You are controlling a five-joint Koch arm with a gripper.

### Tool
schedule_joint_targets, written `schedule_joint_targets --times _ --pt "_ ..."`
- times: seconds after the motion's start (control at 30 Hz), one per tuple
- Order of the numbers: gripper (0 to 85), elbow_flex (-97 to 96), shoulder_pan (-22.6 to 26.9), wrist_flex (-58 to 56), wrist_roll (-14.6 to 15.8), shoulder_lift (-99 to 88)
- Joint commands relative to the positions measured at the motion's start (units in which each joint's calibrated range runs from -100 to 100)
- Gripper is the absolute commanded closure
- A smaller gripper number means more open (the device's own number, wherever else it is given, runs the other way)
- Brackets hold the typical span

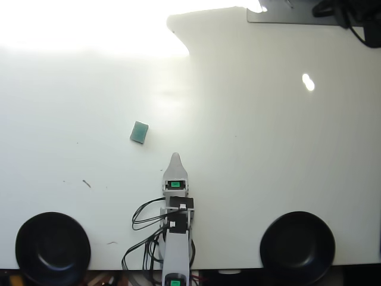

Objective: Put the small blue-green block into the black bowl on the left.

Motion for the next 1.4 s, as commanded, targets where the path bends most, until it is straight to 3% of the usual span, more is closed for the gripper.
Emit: schedule_joint_targets --times 0.0,1.37 --pt "36.9 -3.51 -0.10 -0.47 -0.05 -0.66" --pt "36.8 -3.32 0.15 0.01 -0.20 -0.77"
